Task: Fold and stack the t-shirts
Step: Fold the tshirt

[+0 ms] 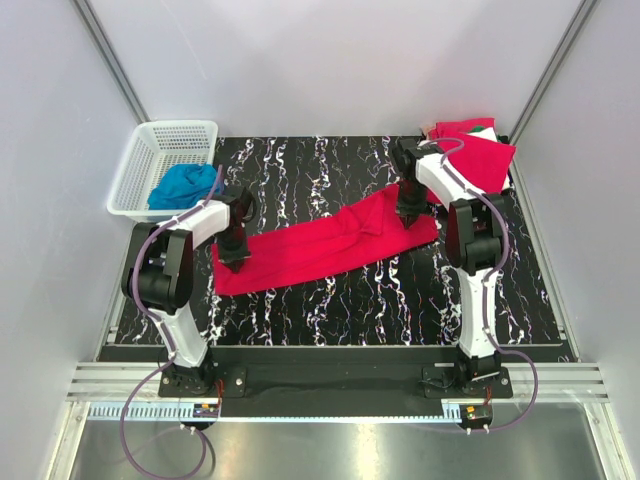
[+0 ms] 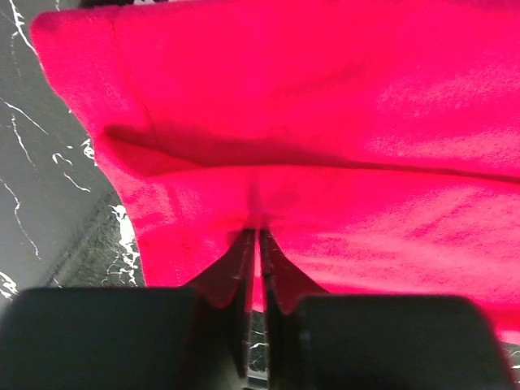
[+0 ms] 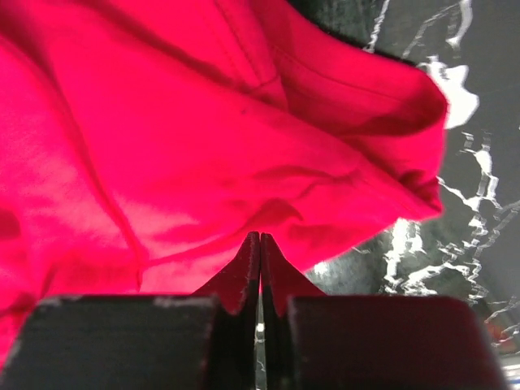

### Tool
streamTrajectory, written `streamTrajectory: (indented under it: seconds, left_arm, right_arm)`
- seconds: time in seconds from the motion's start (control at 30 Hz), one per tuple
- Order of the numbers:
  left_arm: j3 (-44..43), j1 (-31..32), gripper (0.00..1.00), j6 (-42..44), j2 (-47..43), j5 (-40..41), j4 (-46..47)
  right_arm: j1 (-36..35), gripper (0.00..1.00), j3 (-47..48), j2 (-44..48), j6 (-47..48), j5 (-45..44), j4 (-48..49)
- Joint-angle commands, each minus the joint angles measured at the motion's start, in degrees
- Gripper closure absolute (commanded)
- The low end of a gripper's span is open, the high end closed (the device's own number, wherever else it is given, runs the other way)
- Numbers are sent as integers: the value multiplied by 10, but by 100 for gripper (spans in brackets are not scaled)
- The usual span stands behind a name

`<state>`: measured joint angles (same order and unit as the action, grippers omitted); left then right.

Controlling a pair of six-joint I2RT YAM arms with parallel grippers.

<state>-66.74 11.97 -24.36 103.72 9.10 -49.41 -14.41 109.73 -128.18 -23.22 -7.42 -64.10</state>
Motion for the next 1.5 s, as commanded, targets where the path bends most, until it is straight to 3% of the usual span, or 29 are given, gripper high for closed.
streamTrajectory:
  seconds: [0.0,0.37,0.47,0.67,0.77,1.07,1.47]
  left_arm:
    - [-2,2,100,12,-1,20,10]
    - [35,2,100,10,-19,-3,-5]
    - [44,6,100,9,-22,-13,-8]
    - [44,20,100,11,-22,-24,-21]
    - [40,33,100,8,-25,-36,-31]
    - [14,133,100,-9,24,-84,-39]
    - [-3,274,100,-41,50,-131,-25]
  right_arm:
    - [-5,100,-5,-32,-10,-5,9]
    - [-7,100,55,-108,-6,-3,2]
    - [-11,100,127,-154,0,0,-30]
    - [-17,100,396,-283,8,18,-131]
    - [-17,100,445,-310,-7,35,-134]
    - [-26,100,432,-316,-15,108,-102]
    - [-22,100,465,-341,-1,113,-84]
